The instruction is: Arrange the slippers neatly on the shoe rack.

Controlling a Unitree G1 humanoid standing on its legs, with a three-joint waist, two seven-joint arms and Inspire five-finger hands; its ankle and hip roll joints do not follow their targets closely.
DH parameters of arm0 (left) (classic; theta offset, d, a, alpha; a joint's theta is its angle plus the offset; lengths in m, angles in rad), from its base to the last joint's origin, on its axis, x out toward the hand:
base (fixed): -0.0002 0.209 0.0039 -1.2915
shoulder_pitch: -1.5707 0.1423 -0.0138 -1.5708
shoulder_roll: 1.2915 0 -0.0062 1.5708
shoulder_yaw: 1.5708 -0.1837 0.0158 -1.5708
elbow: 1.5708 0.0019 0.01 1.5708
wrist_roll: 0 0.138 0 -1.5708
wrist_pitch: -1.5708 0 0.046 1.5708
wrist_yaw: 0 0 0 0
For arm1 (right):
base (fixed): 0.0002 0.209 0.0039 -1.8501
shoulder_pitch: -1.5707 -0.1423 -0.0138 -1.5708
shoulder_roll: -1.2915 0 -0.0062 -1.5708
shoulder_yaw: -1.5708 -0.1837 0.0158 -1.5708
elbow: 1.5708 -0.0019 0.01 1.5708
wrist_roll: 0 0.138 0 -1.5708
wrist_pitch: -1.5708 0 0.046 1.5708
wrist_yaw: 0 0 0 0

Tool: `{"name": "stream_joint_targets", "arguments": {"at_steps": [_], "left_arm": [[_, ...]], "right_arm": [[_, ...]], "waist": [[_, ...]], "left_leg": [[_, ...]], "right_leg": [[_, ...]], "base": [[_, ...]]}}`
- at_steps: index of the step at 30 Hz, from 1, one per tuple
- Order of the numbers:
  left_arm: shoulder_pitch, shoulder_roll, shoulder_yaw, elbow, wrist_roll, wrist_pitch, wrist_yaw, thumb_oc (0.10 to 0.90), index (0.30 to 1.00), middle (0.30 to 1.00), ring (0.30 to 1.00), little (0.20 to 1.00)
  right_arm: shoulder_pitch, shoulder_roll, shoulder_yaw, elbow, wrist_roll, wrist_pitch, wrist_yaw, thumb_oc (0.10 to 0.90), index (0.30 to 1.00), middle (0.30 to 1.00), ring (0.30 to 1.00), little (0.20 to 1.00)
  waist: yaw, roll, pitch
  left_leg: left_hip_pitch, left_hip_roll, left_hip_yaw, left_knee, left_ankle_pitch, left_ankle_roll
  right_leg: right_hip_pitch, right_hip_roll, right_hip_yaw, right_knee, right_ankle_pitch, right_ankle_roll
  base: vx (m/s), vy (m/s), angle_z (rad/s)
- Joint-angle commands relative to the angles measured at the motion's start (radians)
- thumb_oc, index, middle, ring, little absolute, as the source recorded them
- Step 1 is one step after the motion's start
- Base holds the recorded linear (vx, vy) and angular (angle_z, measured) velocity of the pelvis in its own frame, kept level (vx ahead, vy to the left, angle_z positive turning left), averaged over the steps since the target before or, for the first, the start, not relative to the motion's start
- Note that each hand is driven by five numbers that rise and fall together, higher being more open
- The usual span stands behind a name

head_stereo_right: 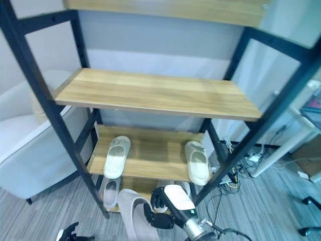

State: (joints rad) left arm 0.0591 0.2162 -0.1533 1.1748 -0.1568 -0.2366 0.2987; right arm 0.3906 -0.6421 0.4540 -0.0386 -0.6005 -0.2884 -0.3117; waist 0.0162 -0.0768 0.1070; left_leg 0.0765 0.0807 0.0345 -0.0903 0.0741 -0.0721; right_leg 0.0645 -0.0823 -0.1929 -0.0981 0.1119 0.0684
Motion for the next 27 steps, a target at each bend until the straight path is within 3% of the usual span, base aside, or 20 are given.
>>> {"name": "stream_joint_targets", "arguments": {"at_steps": [1, 4, 6, 11, 16, 17, 19, 20, 21, 22, 27], "left_arm": [[-0.121, 0.018, -0.027, -0.023, 0.004, -0.073, 0.034, 0.800, 0.900, 0.900, 0.900, 0.900], [-0.138, 0.023, -0.040, -0.034, -0.002, -0.079, 0.038, 0.800, 0.900, 0.900, 0.900, 0.900], [-0.152, 0.033, -0.047, -0.062, -0.020, -0.091, 0.048, 0.800, 0.900, 0.900, 0.900, 0.900], [-0.168, 0.047, -0.046, -0.100, -0.055, -0.108, 0.058, 0.800, 0.900, 0.900, 0.900, 0.900], [-0.188, 0.090, -0.091, -0.299, -0.097, -0.147, 0.061, 0.800, 0.900, 0.900, 0.900, 0.900], [-0.188, 0.090, -0.091, -0.300, -0.098, -0.146, 0.061, 0.800, 0.900, 0.900, 0.900, 0.900], [-0.204, 0.092, -0.108, -0.360, -0.133, -0.164, 0.080, 0.800, 0.900, 0.900, 0.900, 0.900], [-0.211, 0.089, -0.110, -0.372, -0.151, -0.171, 0.085, 0.800, 0.900, 0.900, 0.900, 0.900], [-0.211, 0.089, -0.109, -0.372, -0.151, -0.171, 0.085, 0.800, 0.900, 0.900, 0.900, 0.900], [-0.230, 0.092, -0.113, -0.409, -0.151, -0.179, 0.116, 0.800, 0.900, 0.900, 0.900, 0.900], [-0.269, 0.104, -0.096, -0.483, -0.164, -0.204, 0.201, 0.800, 0.900, 0.900, 0.900, 0.900]], "right_arm": [[-0.111, -0.002, -0.067, -0.107, 0.059, -0.062, -0.098, 0.400, 0.300, 0.300, 0.300, 0.300], [-0.133, 0.003, -0.060, -0.095, 0.066, -0.061, -0.106, 0.400, 0.300, 0.300, 0.300, 0.300], [-0.155, 0.011, -0.053, -0.081, 0.082, -0.060, -0.117, 0.400, 0.300, 0.300, 0.300, 0.300], [-0.234, 0.026, -0.018, -0.041, 0.071, -0.044, -0.134, 0.400, 0.300, 0.300, 0.300, 0.300], [-0.373, 0.034, 0.004, -0.065, 0.056, -0.018, -0.168, 0.400, 0.300, 0.300, 0.300, 0.300], [-0.374, 0.034, 0.004, -0.065, 0.056, -0.018, -0.168, 0.400, 0.300, 0.300, 0.300, 0.300], [-0.464, 0.038, 0.021, -0.083, 0.015, 0.003, -0.200, 0.400, 0.300, 0.300, 0.300, 0.300], [-0.493, 0.040, 0.029, -0.084, 0.000, 0.013, -0.216, 0.400, 0.300, 0.300, 0.300, 0.300], [-0.494, 0.040, 0.030, -0.084, 0.000, 0.013, -0.216, 0.400, 0.300, 0.300, 0.300, 0.300], [-0.552, 0.048, 0.028, -0.079, -0.021, 0.029, -0.243, 0.400, 0.300, 0.300, 0.300, 0.300], [-0.684, 0.066, -0.006, -0.101, -0.045, 0.059, -0.326, 0.400, 0.300, 0.300, 0.300, 0.300]], "waist": [[-0.013, -0.002, 0.078], [-0.019, -0.008, 0.122], [-0.027, -0.009, 0.160], [-0.027, -0.003, 0.175], [-0.019, 0.010, 0.218], [-0.020, 0.010, 0.214], [-0.016, 0.013, 0.235], [-0.014, 0.016, 0.231], [-0.015, 0.016, 0.229], [-0.014, 0.019, 0.230], [-0.006, 0.025, 0.221]], "left_leg": [[-0.076, 0.035, 0.008, 0.188, -0.139, -0.014], [-0.134, 0.040, 0.012, 0.274, -0.162, -0.016], [-0.222, 0.055, 0.013, 0.376, -0.194, -0.014], [-0.348, 0.079, 0.013, 0.510, -0.244, -0.003], [-0.559, 0.090, -0.014, 0.774, -0.335, 0.025], [-0.566, 0.091, -0.014, 0.779, -0.337, 0.025], [-0.689, 0.099, -0.030, 0.916, -0.381, 0.042], [-0.742, 0.103, -0.045, 0.990, -0.437, 0.042], [-0.745, 0.104, -0.045, 0.992, -0.438, 0.042], [-0.848, 0.103, -0.056, 1.082, -0.465, 0.045], [-1.111, 0.112, -0.109, 1.304, -0.530, 0.066]], "right_leg": [[-0.011, -0.091, -0.011, 0.207, -0.203, 0.058], [-0.074, -0.102, 0.005, 0.278, -0.213, 0.056], [-0.175, -0.110, 0.033, 0.384, -0.228, 0.056], [-0.317, -0.110, 0.071, 0.522, -0.274, 0.054], [-0.533, -0.116, 0.108, 0.772, -0.366, 0.024], [-0.540, -0.115, 0.109, 0.776, -0.368, 0.024], [-0.670, -0.109, 0.114, 0.903, -0.414, 0.012], [-0.724, -0.104, 0.122, 0.974, -0.466, 0.016], [-0.727, -0.104, 0.122, 0.975, -0.467, 0.016], [-0.823, -0.100, 0.130, 1.059, -0.499, 0.004], [-1.078, -0.101, 0.153, 1.281, -0.573, -0.027]], "base": [[-0.17, 0.038, 0.16], [-0.16, 0.037, -0.01], [-0.21, 0.062, -0.06], [-0.12, 0.035, -0.14], [-0.14, 0.024, -0.22], [-0.19, 0.036, -0.03], [-0.13, 0.014, -0.11], [0.00, -0.002, -0.03], [-0.05, -0.006, 0.09], [-0.13, -0.019, 0.15], [-0.12, -0.035, -0.15]]}}
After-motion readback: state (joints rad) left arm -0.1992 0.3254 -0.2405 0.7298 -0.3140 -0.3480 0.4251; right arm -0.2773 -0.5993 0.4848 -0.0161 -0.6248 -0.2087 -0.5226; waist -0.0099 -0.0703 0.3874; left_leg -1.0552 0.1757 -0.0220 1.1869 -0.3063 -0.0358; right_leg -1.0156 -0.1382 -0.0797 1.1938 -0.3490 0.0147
